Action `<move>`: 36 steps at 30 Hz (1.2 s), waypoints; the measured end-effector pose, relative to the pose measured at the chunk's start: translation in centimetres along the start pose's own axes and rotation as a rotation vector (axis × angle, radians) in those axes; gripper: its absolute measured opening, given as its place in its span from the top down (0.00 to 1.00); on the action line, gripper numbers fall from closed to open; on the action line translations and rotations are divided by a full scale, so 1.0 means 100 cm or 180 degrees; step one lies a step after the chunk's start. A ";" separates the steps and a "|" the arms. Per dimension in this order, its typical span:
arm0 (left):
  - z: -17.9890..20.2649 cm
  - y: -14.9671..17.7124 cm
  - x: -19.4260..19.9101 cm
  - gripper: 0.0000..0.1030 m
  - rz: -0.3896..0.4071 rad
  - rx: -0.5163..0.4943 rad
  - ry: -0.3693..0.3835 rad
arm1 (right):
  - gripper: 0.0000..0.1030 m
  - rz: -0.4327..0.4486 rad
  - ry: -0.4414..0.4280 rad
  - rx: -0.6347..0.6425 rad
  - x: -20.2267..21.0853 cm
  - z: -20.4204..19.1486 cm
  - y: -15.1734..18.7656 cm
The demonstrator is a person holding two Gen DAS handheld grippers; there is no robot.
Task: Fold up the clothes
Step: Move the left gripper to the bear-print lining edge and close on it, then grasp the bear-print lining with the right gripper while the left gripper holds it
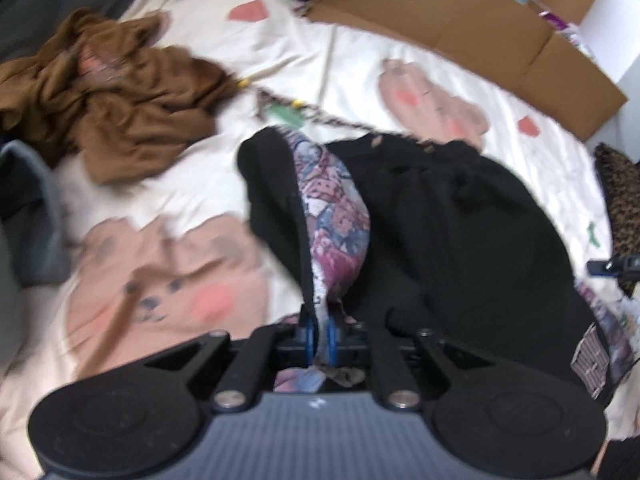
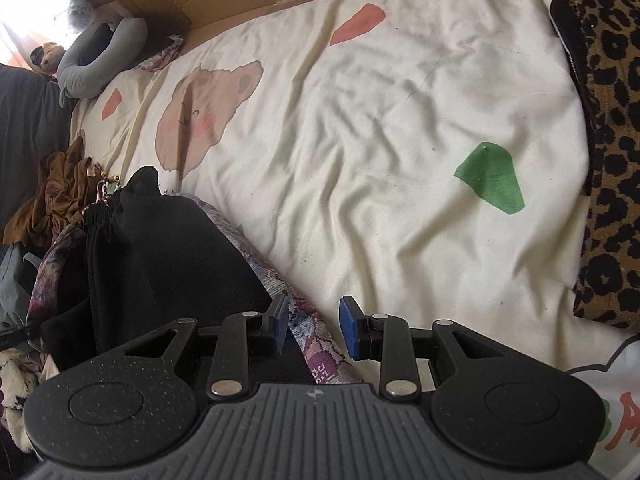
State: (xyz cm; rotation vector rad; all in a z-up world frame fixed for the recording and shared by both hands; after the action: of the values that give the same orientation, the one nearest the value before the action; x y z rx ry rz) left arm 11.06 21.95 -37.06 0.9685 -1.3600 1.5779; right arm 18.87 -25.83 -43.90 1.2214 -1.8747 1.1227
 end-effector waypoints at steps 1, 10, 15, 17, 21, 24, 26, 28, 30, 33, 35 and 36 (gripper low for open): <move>-0.006 0.003 0.002 0.93 -0.0023 -0.0035 -0.0077 | 0.70 0.0000 -0.0006 0.0003 -0.001 -0.001 -0.001; -0.064 0.019 0.013 0.94 -0.0147 0.0035 -0.0538 | 0.70 -0.0012 -0.0079 -0.0036 -0.007 -0.010 -0.008; -0.085 0.021 0.011 0.95 -0.0195 0.0011 -0.0732 | 0.70 -0.0012 -0.0012 0.0016 -0.014 -0.010 -0.013; -0.094 0.022 0.009 0.95 -0.0222 0.0004 -0.0794 | 0.70 -0.0023 -0.0001 0.0030 -0.017 -0.009 -0.014; -0.108 0.027 0.005 0.95 -0.0294 -0.0001 -0.0875 | 0.70 -0.0039 0.0033 0.0086 -0.023 -0.009 -0.017; -0.115 0.033 0.003 0.95 -0.0350 0.0015 -0.0919 | 0.70 -0.0025 0.0067 0.0107 -0.028 -0.009 -0.023; -0.118 0.037 0.001 0.95 -0.0386 0.0025 -0.0930 | 0.70 -0.0040 0.0076 0.0133 -0.035 -0.011 -0.026; -0.120 0.042 -0.002 0.95 -0.0427 0.0041 -0.0927 | 0.70 -0.0088 0.0059 0.0199 -0.042 -0.018 -0.025; -0.122 0.046 -0.003 0.95 -0.0456 0.0048 -0.0938 | 0.70 -0.0129 0.0021 0.0289 -0.047 -0.028 -0.021; -0.126 0.051 -0.003 0.94 -0.0489 0.0047 -0.0952 | 0.70 -0.0170 -0.0034 0.0422 -0.049 -0.042 -0.014; -0.128 0.053 -0.003 0.94 -0.0506 0.0052 -0.0960 | 0.70 -0.0191 -0.0062 0.0498 -0.049 -0.049 -0.009; -0.129 0.054 -0.002 0.94 -0.0513 0.0056 -0.0963 | 0.70 -0.0200 -0.0074 0.0538 -0.048 -0.051 -0.007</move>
State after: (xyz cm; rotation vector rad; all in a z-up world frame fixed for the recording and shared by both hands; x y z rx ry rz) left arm 5.62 34.27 -40.81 1.3350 -1.4308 1.3639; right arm 21.55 -19.54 -45.45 1.3820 -1.7746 1.2581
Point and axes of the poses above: each gripper's, at about its wrist camera, not at the fingertips, and x roughly against the way its jaws point, z to its right, y to its underside, the point moved 6 cm from there along -x, roughly the way its jaws point, and after that the axes turned 2 degrees about x, right-handed, at the moved point
